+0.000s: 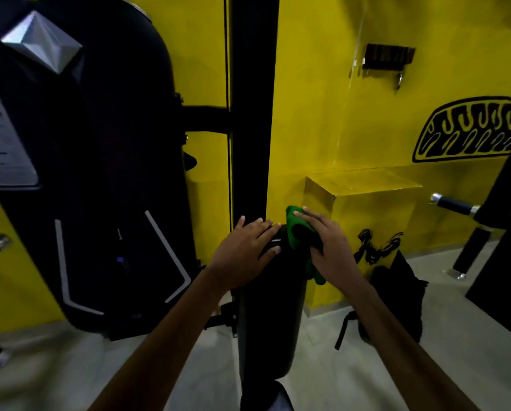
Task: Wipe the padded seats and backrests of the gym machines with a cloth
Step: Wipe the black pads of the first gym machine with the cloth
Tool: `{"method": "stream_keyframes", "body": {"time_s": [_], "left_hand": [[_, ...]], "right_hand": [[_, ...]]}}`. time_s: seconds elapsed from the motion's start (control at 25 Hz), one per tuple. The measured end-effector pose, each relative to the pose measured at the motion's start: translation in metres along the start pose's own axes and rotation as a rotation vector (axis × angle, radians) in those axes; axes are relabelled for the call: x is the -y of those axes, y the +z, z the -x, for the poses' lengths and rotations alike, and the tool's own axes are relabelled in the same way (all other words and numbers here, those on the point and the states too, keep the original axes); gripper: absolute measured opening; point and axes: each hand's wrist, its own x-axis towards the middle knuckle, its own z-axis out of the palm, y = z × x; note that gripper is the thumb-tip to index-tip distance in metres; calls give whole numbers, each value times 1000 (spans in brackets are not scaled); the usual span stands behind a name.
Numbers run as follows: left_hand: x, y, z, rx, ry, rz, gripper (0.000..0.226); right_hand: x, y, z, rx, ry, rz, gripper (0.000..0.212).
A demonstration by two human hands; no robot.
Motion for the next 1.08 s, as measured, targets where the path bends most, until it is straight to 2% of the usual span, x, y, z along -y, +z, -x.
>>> {"method": "stream_keyframes", "body": {"time_s": [0.12, 0.28, 0.36, 0.56, 0.72, 0.8, 0.92, 1.08], "left_hand": [[-5, -2, -4, 17, -1, 12, 77], [-1, -11, -6, 76, -16, 197, 58], [2, -16, -9, 144, 8, 224, 55], [-7, -10, -32, 205, 65, 110, 61], [-12, -1, -42, 173, 120, 18, 65], [-11, 3, -41, 99, 154, -24, 68], [-13, 10, -37, -103, 199, -117, 68], [-22, 29, -23, -293, 154, -282, 50]], "right_hand": [[-8, -2, -10, -10, 99, -212, 66], [3, 30, 48, -229, 127, -216, 72], [2, 38, 59, -283, 102, -259, 68], [-15, 24, 26, -228, 284, -487, 70], [-26, 54, 77, -127, 464, -547, 50], [-27, 57, 86, -98, 536, -605, 40], [-29, 43, 48, -146, 545, -598, 50], [-24, 42, 43, -216, 507, -602, 49]]}}
